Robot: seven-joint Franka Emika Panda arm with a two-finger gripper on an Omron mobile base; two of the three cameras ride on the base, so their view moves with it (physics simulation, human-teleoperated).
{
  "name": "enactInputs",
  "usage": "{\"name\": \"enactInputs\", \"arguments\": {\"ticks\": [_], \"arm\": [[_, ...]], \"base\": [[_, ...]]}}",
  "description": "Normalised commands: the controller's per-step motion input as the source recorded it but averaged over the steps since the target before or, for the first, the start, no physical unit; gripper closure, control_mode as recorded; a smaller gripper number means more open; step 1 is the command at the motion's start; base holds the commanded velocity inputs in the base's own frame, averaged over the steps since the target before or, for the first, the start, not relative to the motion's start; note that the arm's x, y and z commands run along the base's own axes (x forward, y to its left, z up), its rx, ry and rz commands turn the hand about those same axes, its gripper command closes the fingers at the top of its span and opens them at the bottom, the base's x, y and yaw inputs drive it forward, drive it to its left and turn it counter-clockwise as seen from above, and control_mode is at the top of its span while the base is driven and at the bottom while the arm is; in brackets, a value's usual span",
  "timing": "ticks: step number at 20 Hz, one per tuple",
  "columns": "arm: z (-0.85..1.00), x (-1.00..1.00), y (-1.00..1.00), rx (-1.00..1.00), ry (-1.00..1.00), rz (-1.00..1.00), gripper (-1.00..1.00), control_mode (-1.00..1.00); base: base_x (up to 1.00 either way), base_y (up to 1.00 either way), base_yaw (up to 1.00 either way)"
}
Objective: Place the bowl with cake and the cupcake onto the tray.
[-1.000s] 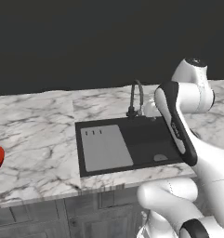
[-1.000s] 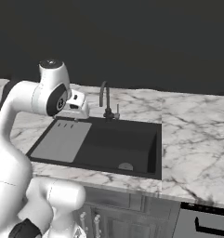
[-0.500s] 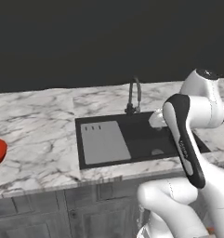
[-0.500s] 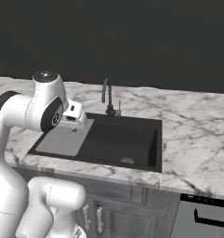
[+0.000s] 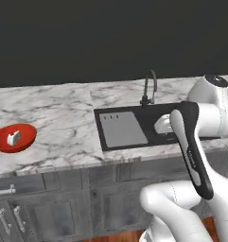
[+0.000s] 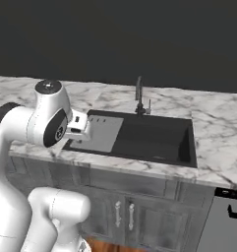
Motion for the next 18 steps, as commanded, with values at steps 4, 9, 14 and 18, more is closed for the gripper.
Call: {"name": "enactInputs", "arguments": {"ticks": [4,9,14,18], "arm": [[0.00,0.00,0.00,0.00,0.00,0.00,-1.00,1.00],[0.00,0.00,0.00,0.00,0.00,0.00,-1.00,1.00],[0.00,0.00,0.00,0.00,0.00,0.00,-1.00,1.00],[0.00,0.00,0.00,0.00,0.00,0.00,-1.00,1.00]], "base": [[-0.34,0.99,0.05],[-0.29,1.00,0.03],[-0.24,1.00,0.03],[-0.22,1.00,0.03]]}}
